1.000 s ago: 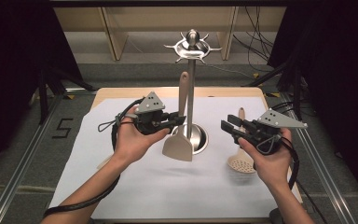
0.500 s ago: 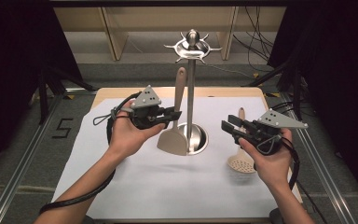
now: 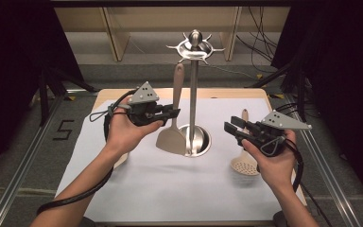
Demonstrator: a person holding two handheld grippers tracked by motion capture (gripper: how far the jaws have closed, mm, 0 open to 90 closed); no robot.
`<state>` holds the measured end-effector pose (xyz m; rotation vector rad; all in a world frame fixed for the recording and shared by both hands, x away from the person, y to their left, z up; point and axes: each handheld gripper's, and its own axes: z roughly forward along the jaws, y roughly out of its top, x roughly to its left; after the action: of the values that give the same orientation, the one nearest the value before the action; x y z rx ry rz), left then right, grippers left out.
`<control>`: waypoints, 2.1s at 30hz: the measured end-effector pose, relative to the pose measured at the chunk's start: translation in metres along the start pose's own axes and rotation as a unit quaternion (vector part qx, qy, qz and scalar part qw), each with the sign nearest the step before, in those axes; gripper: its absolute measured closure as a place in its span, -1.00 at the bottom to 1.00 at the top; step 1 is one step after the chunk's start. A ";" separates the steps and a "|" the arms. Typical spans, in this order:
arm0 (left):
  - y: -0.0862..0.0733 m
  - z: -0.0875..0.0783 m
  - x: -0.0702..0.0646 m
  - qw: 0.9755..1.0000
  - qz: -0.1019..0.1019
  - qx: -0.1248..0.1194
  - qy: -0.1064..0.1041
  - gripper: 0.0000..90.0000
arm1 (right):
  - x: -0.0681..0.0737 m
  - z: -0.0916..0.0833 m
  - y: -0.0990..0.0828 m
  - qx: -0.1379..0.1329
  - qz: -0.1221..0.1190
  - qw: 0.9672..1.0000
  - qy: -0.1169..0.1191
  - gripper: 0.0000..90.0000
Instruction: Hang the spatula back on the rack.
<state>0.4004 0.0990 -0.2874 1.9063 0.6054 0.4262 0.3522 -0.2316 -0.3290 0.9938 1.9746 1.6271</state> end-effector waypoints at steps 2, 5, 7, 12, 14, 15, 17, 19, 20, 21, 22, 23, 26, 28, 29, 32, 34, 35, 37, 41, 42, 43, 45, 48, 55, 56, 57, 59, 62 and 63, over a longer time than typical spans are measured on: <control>0.000 -0.001 0.001 1.000 0.000 -0.001 0.000 0.72 | -0.001 0.001 0.000 -0.002 -0.007 1.000 0.001 0.41; 0.001 -0.003 0.001 1.000 0.002 0.002 0.002 0.72 | -0.001 0.001 0.000 -0.003 -0.002 1.000 0.005 0.41; 0.001 -0.003 0.002 1.000 0.000 0.000 0.002 0.72 | -0.001 0.000 0.001 -0.001 -0.004 1.000 0.003 0.41; 0.003 -0.004 0.004 1.000 0.001 0.001 0.004 0.72 | -0.001 0.000 0.001 0.000 -0.002 1.000 0.006 0.41; 0.004 -0.005 0.005 1.000 0.000 0.001 0.005 0.72 | -0.001 0.000 0.001 0.000 -0.001 1.000 0.005 0.41; 0.004 -0.005 0.005 1.000 0.001 0.001 0.006 0.72 | 0.000 0.000 0.001 0.001 0.002 1.000 0.002 0.41; 0.005 -0.005 0.006 1.000 0.002 0.004 0.007 0.72 | -0.001 0.000 0.002 0.000 -0.003 1.000 0.003 0.41; 0.005 -0.005 0.007 1.000 -0.001 0.006 0.006 0.72 | -0.001 0.001 0.002 0.001 -0.004 1.000 0.006 0.41; 0.005 -0.004 0.007 1.000 -0.002 0.007 0.005 0.72 | 0.000 0.001 0.002 -0.003 -0.002 1.000 0.007 0.40; 0.005 -0.004 0.008 1.000 -0.002 0.007 0.005 0.72 | 0.000 0.001 0.002 -0.003 -0.002 1.000 0.007 0.40; 0.005 -0.003 0.009 1.000 -0.002 0.009 0.005 0.72 | 0.000 0.001 0.002 -0.001 -0.002 1.000 0.008 0.40; 0.005 -0.002 0.009 1.000 -0.004 0.009 0.007 0.72 | -0.001 0.001 0.002 -0.001 -0.004 1.000 0.008 0.40; 0.005 -0.001 0.010 1.000 -0.005 0.010 0.006 0.72 | 0.000 0.000 0.001 -0.001 -0.002 1.000 0.006 0.40; 0.006 0.000 0.011 1.000 -0.005 0.011 0.005 0.72 | 0.000 0.001 0.002 -0.003 -0.001 1.000 0.007 0.40; 0.006 0.001 0.011 1.000 -0.005 0.012 0.005 0.72 | 0.000 0.001 0.002 -0.003 0.000 1.000 0.007 0.40; 0.007 0.003 0.012 1.000 -0.006 0.014 0.005 0.72 | -0.001 0.000 0.002 -0.004 -0.004 1.000 0.005 0.41; 0.007 0.004 0.013 1.000 -0.004 0.015 0.006 0.72 | -0.001 0.000 0.002 -0.004 -0.005 1.000 0.003 0.40; 0.008 0.005 0.013 1.000 -0.006 0.016 0.007 0.72 | 0.000 0.000 0.002 -0.002 0.002 1.000 0.001 0.40; 0.008 0.007 0.013 1.000 -0.006 0.016 0.005 0.72 | 0.001 -0.001 0.002 -0.001 0.005 1.000 0.002 0.40; 0.008 0.008 0.013 1.000 -0.003 0.020 0.005 0.72 | 0.000 -0.001 0.002 -0.002 0.005 1.000 0.006 0.40; 0.008 0.008 0.012 1.000 -0.003 0.021 0.005 0.72 | 0.000 -0.001 0.001 -0.002 0.005 1.000 0.005 0.40; 0.008 0.008 0.012 1.000 -0.001 0.021 0.003 0.72 | -0.001 -0.001 0.002 -0.004 -0.004 1.000 0.001 0.40; 0.008 0.009 0.011 1.000 0.000 0.022 0.000 0.73 | -0.001 -0.001 0.002 -0.002 0.001 1.000 0.003 0.40; 0.008 0.008 0.010 1.000 0.000 0.021 0.000 0.72 | -0.001 -0.001 0.002 -0.002 0.001 1.000 0.005 0.40; 0.012 0.010 0.009 1.000 0.009 0.027 0.000 0.72 | -0.001 0.000 0.003 -0.005 -0.001 1.000 0.007 0.40; 0.012 0.011 0.008 1.000 0.009 0.028 -0.002 0.73 | -0.001 0.001 0.003 -0.005 -0.001 1.000 0.008 0.40; 0.012 0.012 0.007 1.000 0.009 0.025 -0.003 0.72 | -0.001 0.001 0.003 -0.006 -0.004 1.000 0.005 0.40; 0.013 0.013 0.005 1.000 0.010 0.025 -0.009 0.72 | -0.002 0.001 0.003 -0.006 -0.007 1.000 0.005 0.40; 0.013 0.014 0.003 0.999 0.011 0.028 -0.013 0.72 | -0.001 0.001 0.003 -0.003 -0.003 1.000 0.002 0.40; 0.014 0.014 0.003 0.999 0.010 0.027 -0.014 0.72 | -0.001 0.001 0.003 -0.003 -0.004 1.000 0.003 0.40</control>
<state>0.4138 0.0862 -0.2803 1.9674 0.5858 0.3985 0.3544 -0.2319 -0.3269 0.9800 1.9734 1.6330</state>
